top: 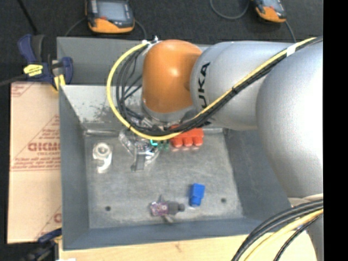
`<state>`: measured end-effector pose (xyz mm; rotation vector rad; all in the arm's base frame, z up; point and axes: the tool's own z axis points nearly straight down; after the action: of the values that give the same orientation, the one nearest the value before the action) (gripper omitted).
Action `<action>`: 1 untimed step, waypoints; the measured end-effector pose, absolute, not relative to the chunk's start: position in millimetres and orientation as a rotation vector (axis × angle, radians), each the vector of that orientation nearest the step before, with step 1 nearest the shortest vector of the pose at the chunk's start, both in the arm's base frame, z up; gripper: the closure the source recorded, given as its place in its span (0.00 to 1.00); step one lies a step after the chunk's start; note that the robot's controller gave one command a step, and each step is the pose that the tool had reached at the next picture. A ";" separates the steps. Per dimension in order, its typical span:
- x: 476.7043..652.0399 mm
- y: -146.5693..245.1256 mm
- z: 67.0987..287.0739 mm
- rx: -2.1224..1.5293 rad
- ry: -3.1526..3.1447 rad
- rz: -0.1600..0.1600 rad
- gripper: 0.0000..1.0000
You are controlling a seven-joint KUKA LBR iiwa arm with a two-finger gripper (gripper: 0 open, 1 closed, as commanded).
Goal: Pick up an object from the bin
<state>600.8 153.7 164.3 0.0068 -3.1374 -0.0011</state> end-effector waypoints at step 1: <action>653.5 145.9 84.5 0.345 -3.146 -0.008 0.00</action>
Offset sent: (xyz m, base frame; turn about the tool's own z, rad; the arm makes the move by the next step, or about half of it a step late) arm 0.0465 -0.0089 -0.0856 -0.2151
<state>653.5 145.9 84.5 0.3453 -3.1455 -0.0081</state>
